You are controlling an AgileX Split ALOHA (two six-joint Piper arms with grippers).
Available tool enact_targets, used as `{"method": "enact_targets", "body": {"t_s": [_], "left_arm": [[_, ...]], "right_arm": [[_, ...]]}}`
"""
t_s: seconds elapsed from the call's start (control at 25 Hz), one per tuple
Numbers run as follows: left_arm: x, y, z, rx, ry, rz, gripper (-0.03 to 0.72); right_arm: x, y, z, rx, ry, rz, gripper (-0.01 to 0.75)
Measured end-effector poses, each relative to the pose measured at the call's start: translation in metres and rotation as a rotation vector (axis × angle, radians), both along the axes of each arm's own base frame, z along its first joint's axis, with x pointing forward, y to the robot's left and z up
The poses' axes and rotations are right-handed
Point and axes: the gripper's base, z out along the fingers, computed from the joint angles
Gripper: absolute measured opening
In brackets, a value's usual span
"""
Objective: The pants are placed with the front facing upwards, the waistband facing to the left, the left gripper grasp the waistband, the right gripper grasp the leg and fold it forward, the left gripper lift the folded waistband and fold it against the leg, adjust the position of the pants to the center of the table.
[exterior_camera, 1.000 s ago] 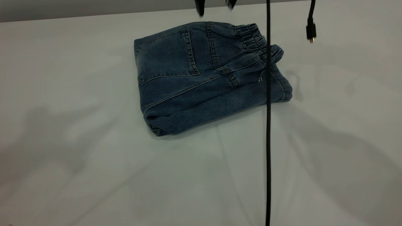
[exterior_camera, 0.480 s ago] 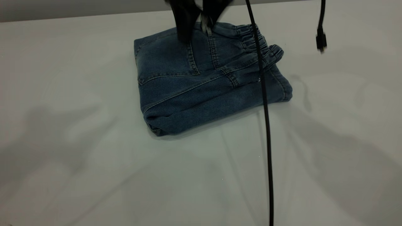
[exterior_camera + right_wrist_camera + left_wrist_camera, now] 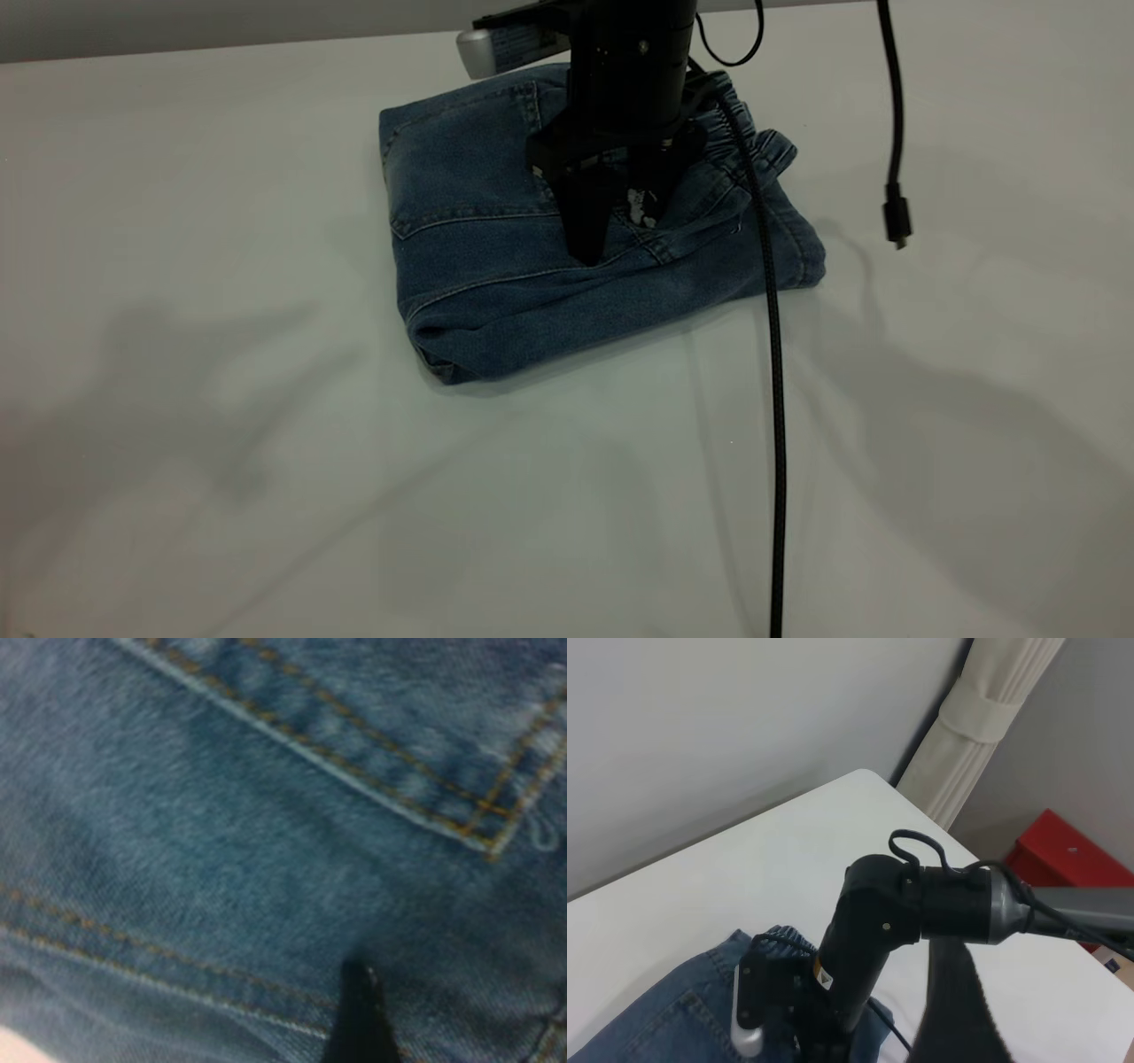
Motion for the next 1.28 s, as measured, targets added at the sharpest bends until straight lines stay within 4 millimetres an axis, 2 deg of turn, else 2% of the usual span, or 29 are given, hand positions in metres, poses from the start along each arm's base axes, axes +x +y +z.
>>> {"method": "enact_targets", "body": {"t_s": [0.28,0.6,0.76,0.96,1.12,1.28], "left_arm": [[-0.001,0.0,0.001,-0.007,-0.001,-0.002,0.424],[-0.001,-0.001,0.001,-0.012,0.0,-0.001,0.424],[-0.001,-0.001,0.001,-0.012,0.001,-0.003,0.424],[-0.001,-0.001,0.001,-0.012,0.001,-0.003,0.424],[-0.001,-0.001,0.001,-0.012,0.0,-0.001,0.424],[-0.001,0.0,0.001,-0.011,0.0,0.0,0.424]], "right_arm": [[0.001,-0.004,-0.001,-0.071,0.016,-0.269,0.438],[0.003,-0.008,-0.001,-0.119,0.008,-0.424,0.438],[0.008,-0.018,-0.002,-0.154,-0.007,-0.488,0.438],[0.012,-0.037,-0.012,-0.148,0.057,-0.585,0.438],[0.006,-0.035,-0.016,-0.123,0.102,-0.568,0.438],[-0.003,-0.022,-0.014,-0.074,0.184,-0.578,0.438]]}}
